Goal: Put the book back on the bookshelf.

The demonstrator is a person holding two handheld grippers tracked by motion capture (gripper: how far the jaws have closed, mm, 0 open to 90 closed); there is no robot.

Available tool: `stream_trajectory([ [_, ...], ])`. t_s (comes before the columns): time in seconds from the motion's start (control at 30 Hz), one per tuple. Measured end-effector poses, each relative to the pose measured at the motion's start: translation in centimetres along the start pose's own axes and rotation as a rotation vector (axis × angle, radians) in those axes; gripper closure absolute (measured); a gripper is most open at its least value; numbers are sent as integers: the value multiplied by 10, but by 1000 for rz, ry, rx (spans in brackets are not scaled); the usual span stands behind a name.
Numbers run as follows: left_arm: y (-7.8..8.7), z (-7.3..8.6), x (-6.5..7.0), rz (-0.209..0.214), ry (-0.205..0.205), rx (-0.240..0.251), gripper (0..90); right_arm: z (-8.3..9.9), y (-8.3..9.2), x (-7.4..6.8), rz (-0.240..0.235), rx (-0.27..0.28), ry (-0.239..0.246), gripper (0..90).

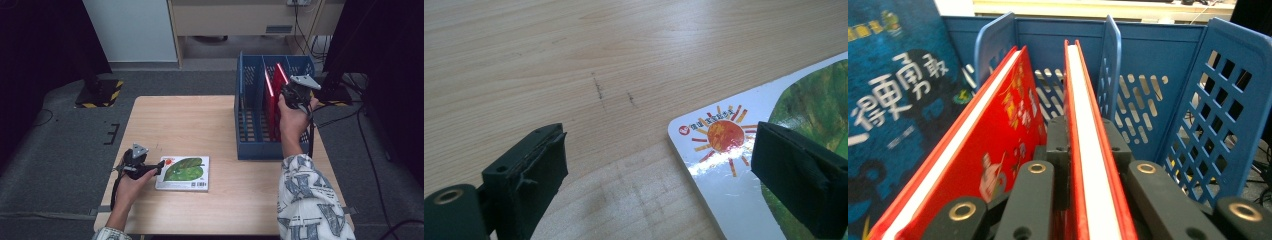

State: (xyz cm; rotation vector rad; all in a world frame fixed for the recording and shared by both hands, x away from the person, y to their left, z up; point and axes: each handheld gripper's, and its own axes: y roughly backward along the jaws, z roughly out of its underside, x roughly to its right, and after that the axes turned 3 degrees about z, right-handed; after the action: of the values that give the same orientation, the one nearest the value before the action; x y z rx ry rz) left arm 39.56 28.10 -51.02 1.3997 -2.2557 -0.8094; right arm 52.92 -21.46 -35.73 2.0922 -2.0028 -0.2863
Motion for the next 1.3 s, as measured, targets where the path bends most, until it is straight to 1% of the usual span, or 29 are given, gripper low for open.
stream_trajectory([
  [0.27, 0, 0, 1, 1, -5, -2, 68, 5, -10, -3, 10, 10, -1, 795],
  [0.37, -1, 0, 2, 3, -11, -7, 68, 7, -12, -4, 15, 11, 6, 795],
  [0.47, -1, 0, 3, 3, -12, -6, 68, 9, -13, -4, 15, 14, -1, 793],
  [0.5, -2, 0, 3, 3, -12, -7, 68, 10, -12, -4, 15, 10, 4, 793],
  [0.6, -1, 0, 3, 3, -14, -9, 68, 11, -12, -4, 2, 8, 11, 788],
  [0.73, -1, 1, 4, 2, -18, -11, 68, 11, -10, -5, -27, 3, 18, 763],
  [0.83, -1, 0, 4, 1, -19, -12, 68, 11, -7, -6, -40, -7, 34, 707],
  [0.87, -1, 0, 4, 0, -22, -13, 68, 11, -5, -6, -39, -2, 43, 686],
  [0.97, -1, 0, 5, -3, -29, -16, 68, 11, 1, -6, -59, -6, 50, 632],
  [1.1, -1, 0, 6, -4, -32, -17, 68, 15, 12, -3, -80, -18, 59, 629],
  [1.3, -1, 1, 6, -2, -30, -18, 67, 24, 26, -5, -106, -27, 66, 620],
])
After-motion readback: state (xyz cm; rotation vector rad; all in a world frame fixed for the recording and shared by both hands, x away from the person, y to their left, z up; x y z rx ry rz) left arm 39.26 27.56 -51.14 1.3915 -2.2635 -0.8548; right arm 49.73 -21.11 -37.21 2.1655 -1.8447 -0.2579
